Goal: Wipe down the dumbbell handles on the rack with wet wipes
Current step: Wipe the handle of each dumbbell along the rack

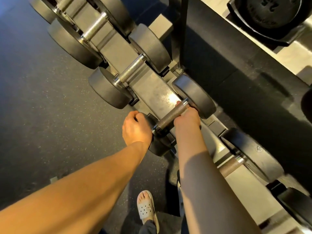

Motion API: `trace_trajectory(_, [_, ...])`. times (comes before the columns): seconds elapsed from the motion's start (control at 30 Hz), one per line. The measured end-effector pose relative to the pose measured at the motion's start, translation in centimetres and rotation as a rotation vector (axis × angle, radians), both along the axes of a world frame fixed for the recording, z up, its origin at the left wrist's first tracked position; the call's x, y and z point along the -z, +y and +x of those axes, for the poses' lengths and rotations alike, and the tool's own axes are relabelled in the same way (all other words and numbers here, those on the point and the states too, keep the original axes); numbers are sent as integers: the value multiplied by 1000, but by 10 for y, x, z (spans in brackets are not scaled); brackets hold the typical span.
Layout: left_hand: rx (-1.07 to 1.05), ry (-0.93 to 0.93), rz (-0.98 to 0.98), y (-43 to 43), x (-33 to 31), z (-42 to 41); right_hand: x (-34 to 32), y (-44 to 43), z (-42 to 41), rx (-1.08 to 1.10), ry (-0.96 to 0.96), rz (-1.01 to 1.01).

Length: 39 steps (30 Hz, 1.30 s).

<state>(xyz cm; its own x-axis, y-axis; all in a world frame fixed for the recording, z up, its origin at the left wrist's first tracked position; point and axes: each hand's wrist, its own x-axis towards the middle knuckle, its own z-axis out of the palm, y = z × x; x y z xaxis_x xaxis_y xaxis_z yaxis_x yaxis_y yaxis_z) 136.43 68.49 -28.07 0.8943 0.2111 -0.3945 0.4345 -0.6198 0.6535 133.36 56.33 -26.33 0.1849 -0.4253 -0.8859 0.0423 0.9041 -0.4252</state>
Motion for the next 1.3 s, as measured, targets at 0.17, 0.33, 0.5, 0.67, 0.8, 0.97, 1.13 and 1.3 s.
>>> trace_trajectory(0.17, [-1, -4, -1, 0, -1, 0, 2, 6, -4, 111, -59, 29])
trace_trajectory(0.33, [-13, -8, 8, -1, -2, -1, 2, 11, -6, 106, -42, -49])
trace_trajectory(0.5, [-11, -11, 13, -2, -4, -1, 14, -4, -4, 71, -216, 105])
trace_trajectory(0.67, [-8, -24, 11, -1, -3, -2, 11, -6, -8, 7, -155, 47])
trace_trajectory(0.8, [1, -25, 15, -2, -6, -3, 11, -1, -10, -12, -67, 1])
trace_trajectory(0.97, [9, -20, 13, -1, -6, -2, 18, -9, 1, -15, -293, 66])
trace_trajectory(1.13, [7, -15, 8, -1, -7, -3, -1, 0, -5, -48, -83, 23])
trace_trajectory(1.3, [3, -29, 12, -3, -13, -4, -27, 19, -29, -245, 62, -324])
